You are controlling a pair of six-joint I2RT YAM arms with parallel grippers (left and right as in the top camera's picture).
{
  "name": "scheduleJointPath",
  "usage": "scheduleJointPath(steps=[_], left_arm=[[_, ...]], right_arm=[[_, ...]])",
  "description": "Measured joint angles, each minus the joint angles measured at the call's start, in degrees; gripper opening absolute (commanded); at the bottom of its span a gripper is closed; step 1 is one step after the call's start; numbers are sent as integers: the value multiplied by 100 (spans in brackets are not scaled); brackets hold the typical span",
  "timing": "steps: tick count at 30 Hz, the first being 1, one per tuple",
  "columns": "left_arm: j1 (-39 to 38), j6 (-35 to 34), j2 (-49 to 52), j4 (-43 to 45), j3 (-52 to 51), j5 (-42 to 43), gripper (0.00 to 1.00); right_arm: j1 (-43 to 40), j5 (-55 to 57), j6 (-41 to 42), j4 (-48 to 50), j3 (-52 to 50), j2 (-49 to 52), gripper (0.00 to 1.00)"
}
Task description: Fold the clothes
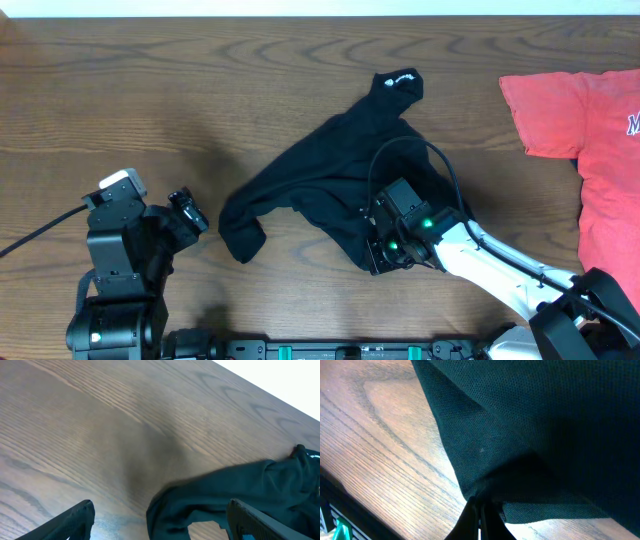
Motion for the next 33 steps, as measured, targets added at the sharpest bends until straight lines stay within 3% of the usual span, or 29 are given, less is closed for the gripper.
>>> scheduleJointPath(steps=[8,15,26,28,33], left_arm=[[0,0,2,-37,0,0,84],[0,0,223,-372,0,208,84],[-57,-2,1622,-494,0,1259,79],[-168,-2,1978,-496,0,1399,80],[-645,22,2903,-417,0,1576,95]], right_arm=[[-83,302,9,-415,118,0,1],[-671,621,-4,-1115,1233,-2,1],[-1421,813,-76,-1751,2673,-9,1],[-1513,817,-76,-1825,2782,-13,1],[-1862,841,-114,-1980,2973,-13,1]])
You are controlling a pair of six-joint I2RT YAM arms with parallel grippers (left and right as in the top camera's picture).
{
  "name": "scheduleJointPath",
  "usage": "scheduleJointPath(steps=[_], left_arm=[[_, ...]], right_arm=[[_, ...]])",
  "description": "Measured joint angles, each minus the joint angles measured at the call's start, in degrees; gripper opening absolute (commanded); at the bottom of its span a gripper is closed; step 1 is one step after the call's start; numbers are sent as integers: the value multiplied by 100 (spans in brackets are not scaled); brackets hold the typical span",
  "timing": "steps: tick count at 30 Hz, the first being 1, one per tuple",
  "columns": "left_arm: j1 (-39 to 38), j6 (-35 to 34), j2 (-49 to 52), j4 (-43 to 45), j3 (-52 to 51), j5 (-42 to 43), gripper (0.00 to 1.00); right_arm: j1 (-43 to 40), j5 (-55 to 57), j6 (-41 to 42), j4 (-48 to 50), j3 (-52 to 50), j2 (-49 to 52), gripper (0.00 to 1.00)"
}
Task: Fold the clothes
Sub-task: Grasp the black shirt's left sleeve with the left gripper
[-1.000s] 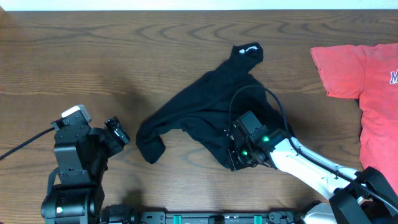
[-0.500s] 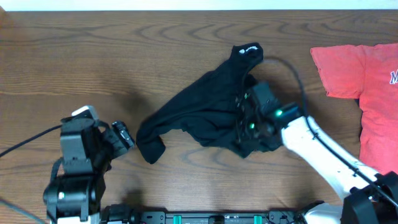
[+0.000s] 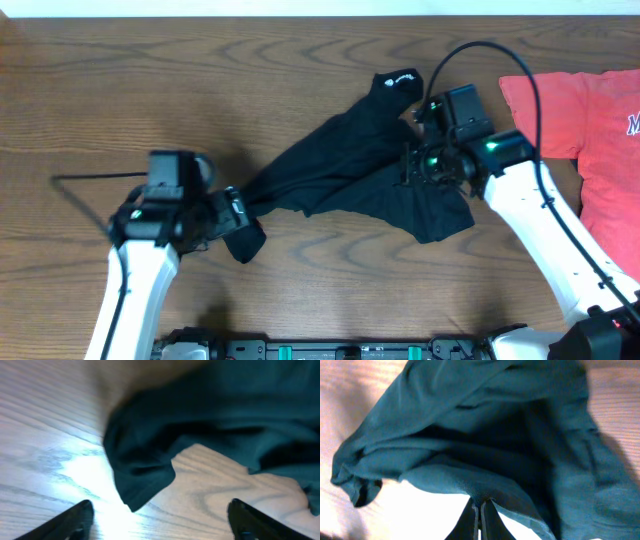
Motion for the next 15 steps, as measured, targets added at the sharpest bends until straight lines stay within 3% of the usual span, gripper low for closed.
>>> scheduleJointPath(steps=[5,15], left_arm=[[-498,105,680,356,-2,76,100],[-601,173,1779,1392,-304,-131,96]], right_arm=[[-221,22,-92,-160,188,0,1],[-238,20,-293,-319,229,0,1]])
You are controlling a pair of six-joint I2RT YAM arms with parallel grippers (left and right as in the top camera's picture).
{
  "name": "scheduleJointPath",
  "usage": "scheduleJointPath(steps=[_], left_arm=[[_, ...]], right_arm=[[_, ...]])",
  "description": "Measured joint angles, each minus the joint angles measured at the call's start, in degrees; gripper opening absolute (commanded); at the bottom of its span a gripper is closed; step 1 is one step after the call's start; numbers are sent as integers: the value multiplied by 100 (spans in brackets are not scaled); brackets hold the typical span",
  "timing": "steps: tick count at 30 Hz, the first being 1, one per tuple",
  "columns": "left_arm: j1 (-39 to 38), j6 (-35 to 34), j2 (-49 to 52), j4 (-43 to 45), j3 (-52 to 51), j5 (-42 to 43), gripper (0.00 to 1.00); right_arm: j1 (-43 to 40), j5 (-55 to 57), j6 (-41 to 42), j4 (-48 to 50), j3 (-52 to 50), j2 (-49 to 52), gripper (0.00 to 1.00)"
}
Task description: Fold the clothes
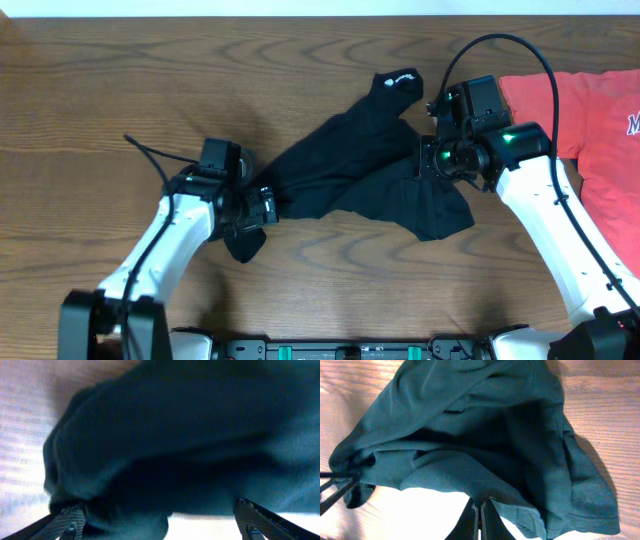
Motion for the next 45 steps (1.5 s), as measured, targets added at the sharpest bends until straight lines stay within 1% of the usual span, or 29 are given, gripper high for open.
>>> scheduleJointPath(steps=[2,3,5,6,8,10,11,18,22,27,34,38,45], left_arm=[[0,0,122,201,-2,-98,92],[0,-4,181,306,-2,-129,86],[0,-22,273,466,-2,-205,67],[0,-31,306,525,-4,-234,60],[0,-11,339,616,-4,-269,29],[0,4,339,673,-4,-295,11],[0,2,339,684,-4,-317,6],[0,22,317,758,-4,-400,6],[0,24,-33,754,2,-562,6],[0,52,-898,629,225,-831,7],[-24,304,-2326,181,1069,-1121,6],[-33,487,-2859,-426,1711,-1172,6],[-37,846,-3261,-1427,3117,-1215,6]], right_arm=[[0,0,-13,0,0,0,1],[0,0,-17,0,0,0,1],[0,2,-17,0,0,0,1],[0,0,-17,-4,0,0,1],[0,0,-24,-7,0,0,1],[0,2,-42,-28,0,0,1],[0,0,-48,-37,0,0,1],[-31,7,-114,-44,4,0,1],[-227,66,-181,-192,234,0,1],[-651,186,-378,-503,1189,2,1],[-1038,216,-750,-925,2643,0,1],[-1141,205,-1069,-1165,3436,0,1],[-1145,341,-1322,-1333,4594,0,1]])
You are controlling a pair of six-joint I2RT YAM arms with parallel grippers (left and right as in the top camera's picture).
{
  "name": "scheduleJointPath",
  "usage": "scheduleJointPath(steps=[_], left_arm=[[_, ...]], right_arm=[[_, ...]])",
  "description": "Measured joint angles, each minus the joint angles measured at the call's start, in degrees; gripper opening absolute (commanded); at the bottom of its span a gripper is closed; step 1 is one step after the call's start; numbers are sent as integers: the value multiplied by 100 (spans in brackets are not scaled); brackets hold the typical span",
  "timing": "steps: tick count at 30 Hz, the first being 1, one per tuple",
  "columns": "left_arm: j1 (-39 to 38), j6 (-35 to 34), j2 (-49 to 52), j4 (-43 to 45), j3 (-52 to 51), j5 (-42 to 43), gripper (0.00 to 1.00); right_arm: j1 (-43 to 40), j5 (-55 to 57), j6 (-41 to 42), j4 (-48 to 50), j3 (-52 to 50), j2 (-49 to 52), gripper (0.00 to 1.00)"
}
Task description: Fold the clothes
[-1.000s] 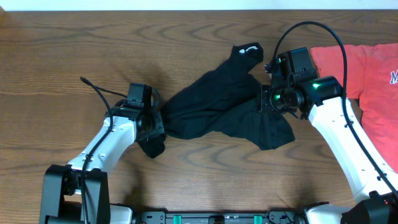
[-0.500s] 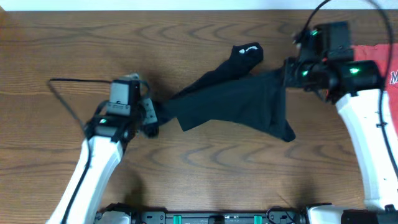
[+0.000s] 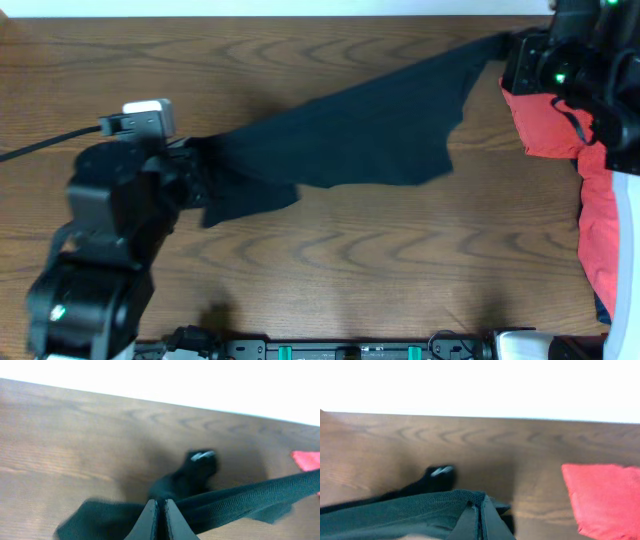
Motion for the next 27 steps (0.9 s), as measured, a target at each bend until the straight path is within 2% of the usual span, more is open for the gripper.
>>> scheduleJointPath(steps=[5,12,21,27], left_arm=[[0,197,-44,-466,1021,-4,6],[-9,341,-39,-625,1971,48,6],[-33,361,7,-741,2304,83,6],[-33,358,649,-935,2382,-76,6]], right_arm=[[-46,184,-37,-151,645,0,1],[-365,251,-52,-509,1585,-33,1],[-686,275,31,-1403,2168,-149,1],[-739,280,151,-2210,2192,59,1]])
